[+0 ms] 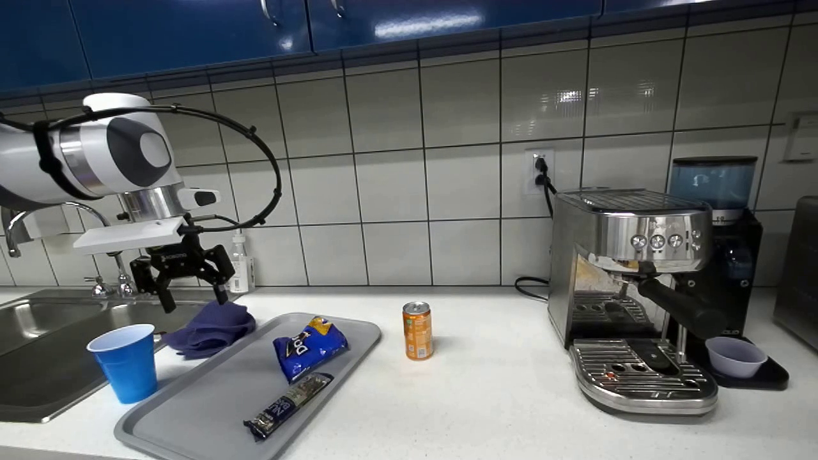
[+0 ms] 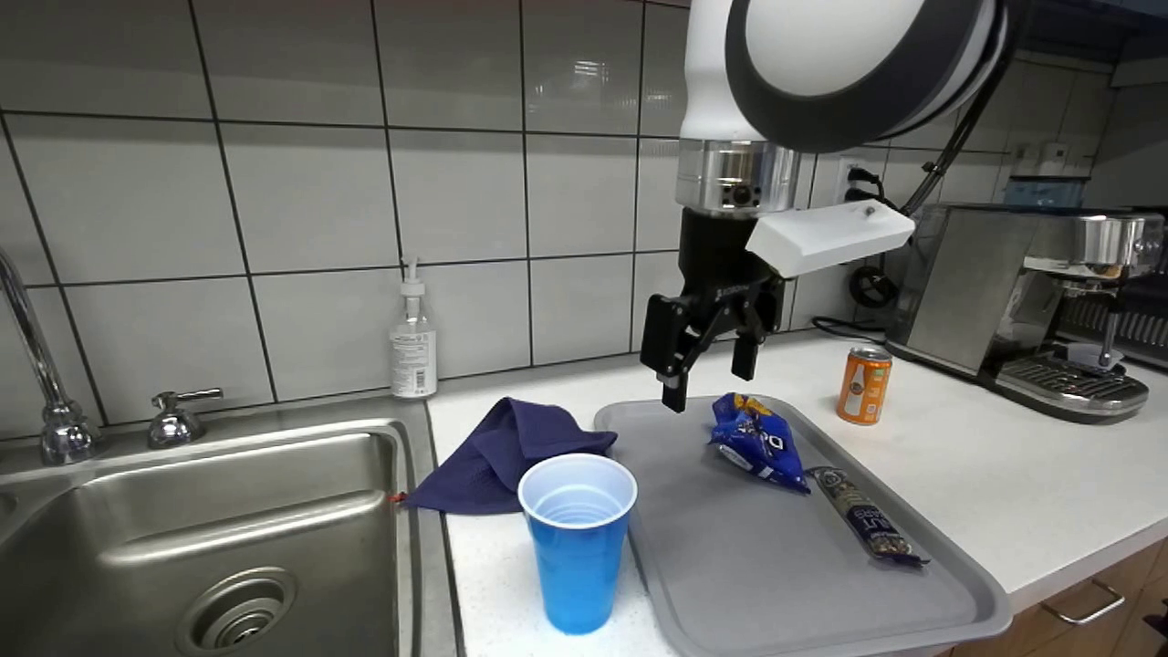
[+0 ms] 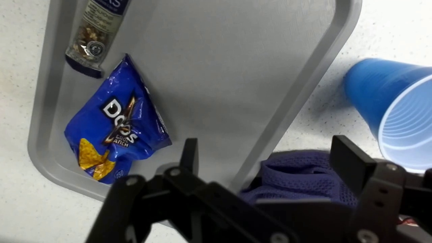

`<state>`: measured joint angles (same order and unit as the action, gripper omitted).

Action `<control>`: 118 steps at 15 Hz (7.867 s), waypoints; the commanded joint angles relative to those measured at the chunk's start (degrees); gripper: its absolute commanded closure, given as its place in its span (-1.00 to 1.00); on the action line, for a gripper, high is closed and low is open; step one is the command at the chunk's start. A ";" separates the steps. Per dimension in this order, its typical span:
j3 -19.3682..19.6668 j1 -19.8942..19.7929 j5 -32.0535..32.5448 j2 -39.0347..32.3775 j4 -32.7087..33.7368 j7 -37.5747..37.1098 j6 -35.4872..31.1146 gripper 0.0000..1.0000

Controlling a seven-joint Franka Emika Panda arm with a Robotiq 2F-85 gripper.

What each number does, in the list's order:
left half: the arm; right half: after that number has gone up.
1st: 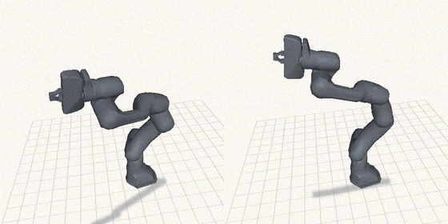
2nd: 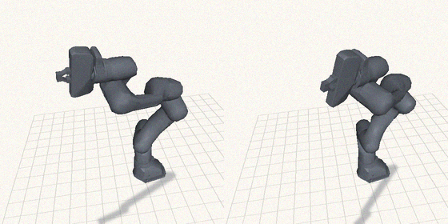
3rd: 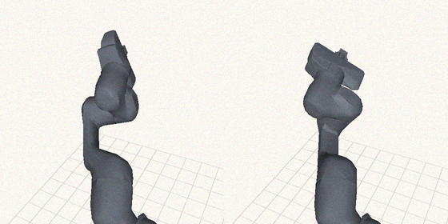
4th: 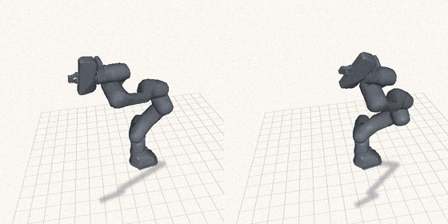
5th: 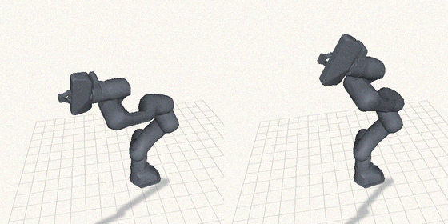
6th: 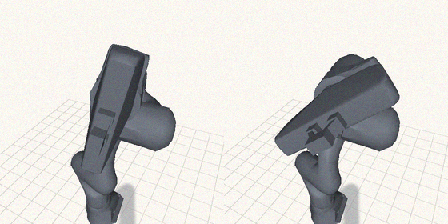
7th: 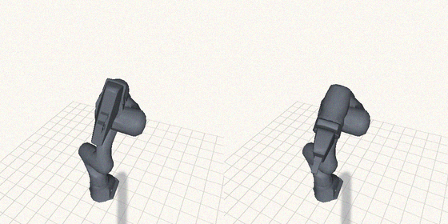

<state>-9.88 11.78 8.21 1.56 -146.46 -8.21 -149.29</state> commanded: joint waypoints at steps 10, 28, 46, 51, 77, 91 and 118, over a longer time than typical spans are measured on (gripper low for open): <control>-3.81 2.97 -4.25 1.31 -0.15 0.74 -0.25 -1.00; -5.30 5.14 -4.05 -6.97 4.94 -2.05 -0.69 -1.00; -3.38 5.85 -3.75 -12.31 6.61 -1.93 -3.84 0.02; -3.48 5.96 -3.93 -12.32 6.33 -1.89 -4.17 0.77; -4.19 1.49 -18.70 -1.90 0.57 7.92 -2.69 0.98; 1.49 -1.82 -19.39 3.15 -7.00 9.17 -2.31 0.98; 8.90 -3.71 -27.54 3.90 -12.40 23.54 -6.78 -0.20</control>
<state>-0.80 8.59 -18.56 5.10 -158.90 13.16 -155.89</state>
